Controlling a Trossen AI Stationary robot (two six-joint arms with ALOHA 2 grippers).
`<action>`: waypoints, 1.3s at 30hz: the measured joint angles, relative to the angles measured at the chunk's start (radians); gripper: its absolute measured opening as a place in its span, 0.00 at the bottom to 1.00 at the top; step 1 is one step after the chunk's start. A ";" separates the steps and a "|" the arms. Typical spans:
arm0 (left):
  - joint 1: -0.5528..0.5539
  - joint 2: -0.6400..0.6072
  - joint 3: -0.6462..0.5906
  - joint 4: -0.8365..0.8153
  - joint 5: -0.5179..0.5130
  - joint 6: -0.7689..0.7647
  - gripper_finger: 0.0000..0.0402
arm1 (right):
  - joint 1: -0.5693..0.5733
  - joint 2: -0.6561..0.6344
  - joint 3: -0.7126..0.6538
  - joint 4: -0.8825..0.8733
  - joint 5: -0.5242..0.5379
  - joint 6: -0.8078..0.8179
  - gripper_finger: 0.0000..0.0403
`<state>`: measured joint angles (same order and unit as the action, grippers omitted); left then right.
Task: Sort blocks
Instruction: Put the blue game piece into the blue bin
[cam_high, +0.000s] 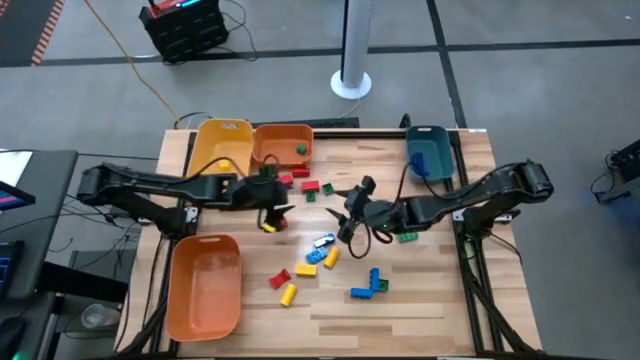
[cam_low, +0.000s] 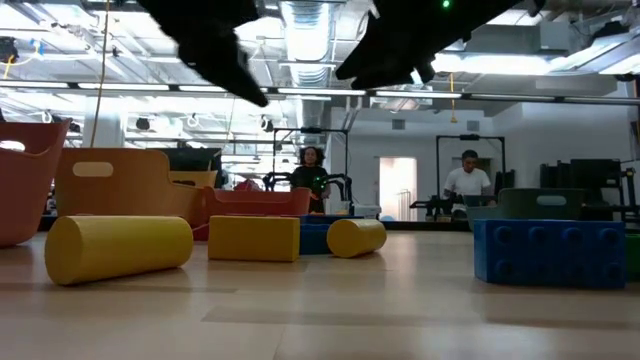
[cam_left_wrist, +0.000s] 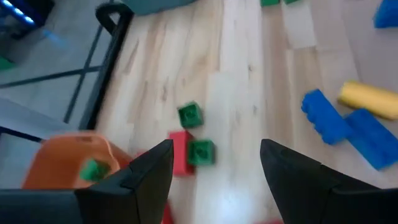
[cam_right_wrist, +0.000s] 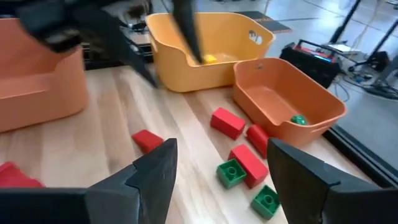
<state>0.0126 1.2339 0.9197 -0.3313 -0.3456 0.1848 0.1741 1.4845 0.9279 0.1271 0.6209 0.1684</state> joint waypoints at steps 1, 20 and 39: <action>-0.001 -0.030 -0.031 0.005 0.001 -0.023 0.59 | -0.002 0.000 0.000 -0.001 0.001 0.000 0.64; -0.057 -0.405 -0.314 0.003 -0.023 -0.299 0.59 | 0.169 0.210 0.242 -0.522 -0.189 0.170 0.64; -0.081 -0.404 -0.314 0.046 -0.024 -0.345 0.59 | 0.018 0.487 0.465 -0.691 -0.333 -0.127 0.64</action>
<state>-0.0681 0.8299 0.6056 -0.2851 -0.3695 -0.1598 0.1925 1.9717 1.3929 -0.5641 0.2882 0.0418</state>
